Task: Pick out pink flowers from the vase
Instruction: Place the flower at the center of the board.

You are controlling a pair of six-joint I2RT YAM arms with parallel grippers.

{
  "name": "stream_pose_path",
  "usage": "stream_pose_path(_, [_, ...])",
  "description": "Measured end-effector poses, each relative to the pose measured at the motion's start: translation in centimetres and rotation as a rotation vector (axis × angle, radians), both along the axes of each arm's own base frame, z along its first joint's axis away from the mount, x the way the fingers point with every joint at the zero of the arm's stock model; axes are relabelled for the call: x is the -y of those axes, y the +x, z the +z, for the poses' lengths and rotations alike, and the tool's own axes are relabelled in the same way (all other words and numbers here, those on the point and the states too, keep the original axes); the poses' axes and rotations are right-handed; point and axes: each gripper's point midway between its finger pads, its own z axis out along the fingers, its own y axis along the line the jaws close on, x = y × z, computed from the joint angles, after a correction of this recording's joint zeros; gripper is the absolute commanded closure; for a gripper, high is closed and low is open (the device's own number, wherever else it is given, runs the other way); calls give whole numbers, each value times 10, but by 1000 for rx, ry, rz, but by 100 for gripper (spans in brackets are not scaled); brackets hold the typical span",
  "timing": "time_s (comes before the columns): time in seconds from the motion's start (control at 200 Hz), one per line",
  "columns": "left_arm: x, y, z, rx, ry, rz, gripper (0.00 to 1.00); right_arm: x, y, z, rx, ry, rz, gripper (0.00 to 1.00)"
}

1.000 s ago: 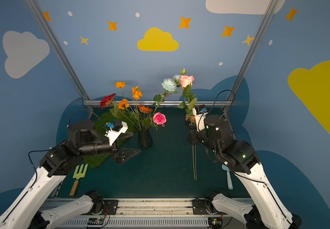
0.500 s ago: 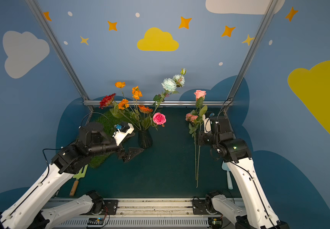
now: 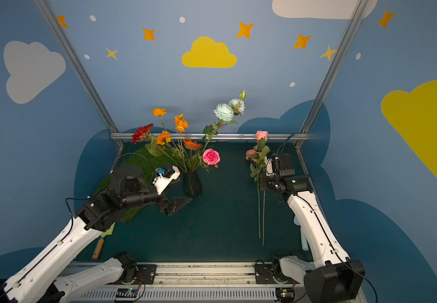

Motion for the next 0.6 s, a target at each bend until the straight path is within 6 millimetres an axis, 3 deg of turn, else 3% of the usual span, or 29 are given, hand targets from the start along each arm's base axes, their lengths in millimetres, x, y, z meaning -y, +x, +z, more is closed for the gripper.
stream_pose_path(0.26, [-3,1,-3,8,10,14,0,8,29,-45,-83,-54,-28,100])
stream_pose_path(0.601, [-8,0,-8,23,16,29,0,19,42,-96,-211,-122,-40,100])
